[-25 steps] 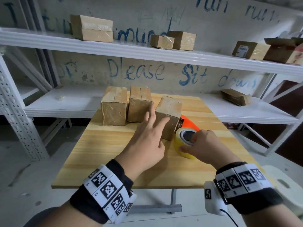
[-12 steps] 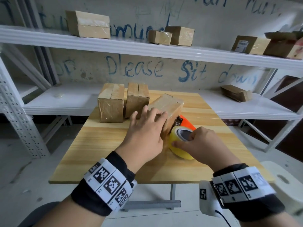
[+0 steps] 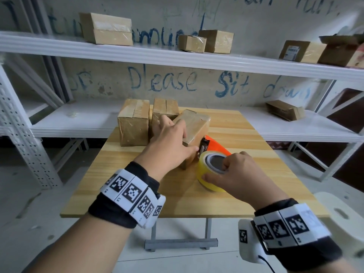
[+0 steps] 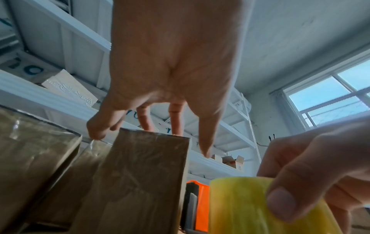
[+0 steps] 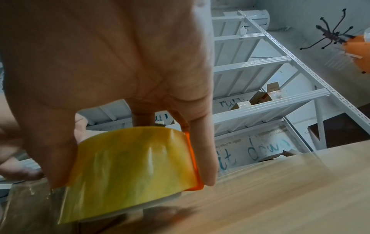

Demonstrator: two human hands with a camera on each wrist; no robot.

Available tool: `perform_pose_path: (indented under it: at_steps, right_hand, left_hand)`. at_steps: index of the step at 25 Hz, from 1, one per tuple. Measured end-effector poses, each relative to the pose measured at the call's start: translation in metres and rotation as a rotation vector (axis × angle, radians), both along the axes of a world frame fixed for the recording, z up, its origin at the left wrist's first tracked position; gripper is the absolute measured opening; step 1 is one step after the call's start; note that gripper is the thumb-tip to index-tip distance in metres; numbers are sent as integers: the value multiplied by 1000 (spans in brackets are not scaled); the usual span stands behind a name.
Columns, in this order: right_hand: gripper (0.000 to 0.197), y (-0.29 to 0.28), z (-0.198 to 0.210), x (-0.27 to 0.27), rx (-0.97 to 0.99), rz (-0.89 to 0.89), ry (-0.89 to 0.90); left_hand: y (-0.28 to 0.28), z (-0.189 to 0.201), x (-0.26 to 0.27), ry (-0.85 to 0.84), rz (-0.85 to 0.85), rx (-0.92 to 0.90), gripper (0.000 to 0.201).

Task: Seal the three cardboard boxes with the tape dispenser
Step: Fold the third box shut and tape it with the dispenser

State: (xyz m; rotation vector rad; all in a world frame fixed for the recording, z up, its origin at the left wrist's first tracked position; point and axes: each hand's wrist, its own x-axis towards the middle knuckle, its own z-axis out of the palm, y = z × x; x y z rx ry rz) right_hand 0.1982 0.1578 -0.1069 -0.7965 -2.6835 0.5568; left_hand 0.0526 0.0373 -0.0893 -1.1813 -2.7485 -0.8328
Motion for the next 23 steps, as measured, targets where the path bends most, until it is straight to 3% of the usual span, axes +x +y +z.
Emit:
perform_pose_path:
  at_steps: [2, 5, 12, 15, 23]
  right_hand:
    - [48, 0, 0, 1, -3, 1, 10]
    - [51, 1, 1, 2, 2, 7, 1]
    - [55, 5, 8, 8, -12, -54, -68]
    - [55, 14, 7, 13, -18, -151, -104]
    - [52, 26, -7, 5, 13, -246, -204]
  left_hand:
    - [1, 0, -3, -19, 10, 13, 41]
    - [-3, -1, -8, -54, 3, -33, 65]
    - [-6, 5, 0, 14, 89, -175, 58]
    - [-13, 4, -6, -32, 144, -132, 65]
    - [-12, -8, -2, -27, 70, -27, 79]
